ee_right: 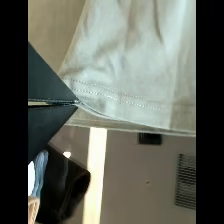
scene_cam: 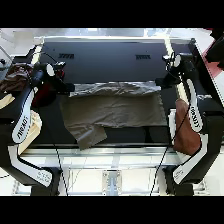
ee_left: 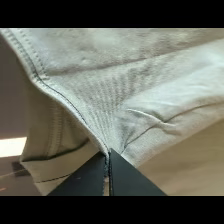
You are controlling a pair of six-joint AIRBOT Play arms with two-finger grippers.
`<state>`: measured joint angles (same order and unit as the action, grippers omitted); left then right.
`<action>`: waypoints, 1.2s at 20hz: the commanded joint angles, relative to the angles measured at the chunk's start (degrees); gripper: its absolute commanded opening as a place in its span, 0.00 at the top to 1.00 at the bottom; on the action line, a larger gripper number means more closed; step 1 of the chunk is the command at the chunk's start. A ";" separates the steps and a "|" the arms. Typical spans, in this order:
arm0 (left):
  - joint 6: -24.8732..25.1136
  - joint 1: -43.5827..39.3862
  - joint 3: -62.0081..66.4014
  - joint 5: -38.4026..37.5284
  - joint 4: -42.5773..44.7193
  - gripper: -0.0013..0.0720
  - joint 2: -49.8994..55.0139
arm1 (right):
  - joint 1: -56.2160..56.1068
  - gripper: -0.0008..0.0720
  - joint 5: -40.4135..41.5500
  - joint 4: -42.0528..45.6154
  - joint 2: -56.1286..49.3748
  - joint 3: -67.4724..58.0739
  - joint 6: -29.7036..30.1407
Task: Fold the shirts.
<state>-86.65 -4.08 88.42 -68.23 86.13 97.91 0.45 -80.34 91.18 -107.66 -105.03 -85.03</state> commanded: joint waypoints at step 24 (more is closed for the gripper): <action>-0.61 0.11 -0.37 -2.60 5.20 0.31 0.04 | 1.75 0.61 2.69 1.03 -0.79 5.33 -0.31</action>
<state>-87.26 -4.03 88.07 -68.99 91.44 97.91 2.31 -74.22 92.01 -108.42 -99.98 -85.27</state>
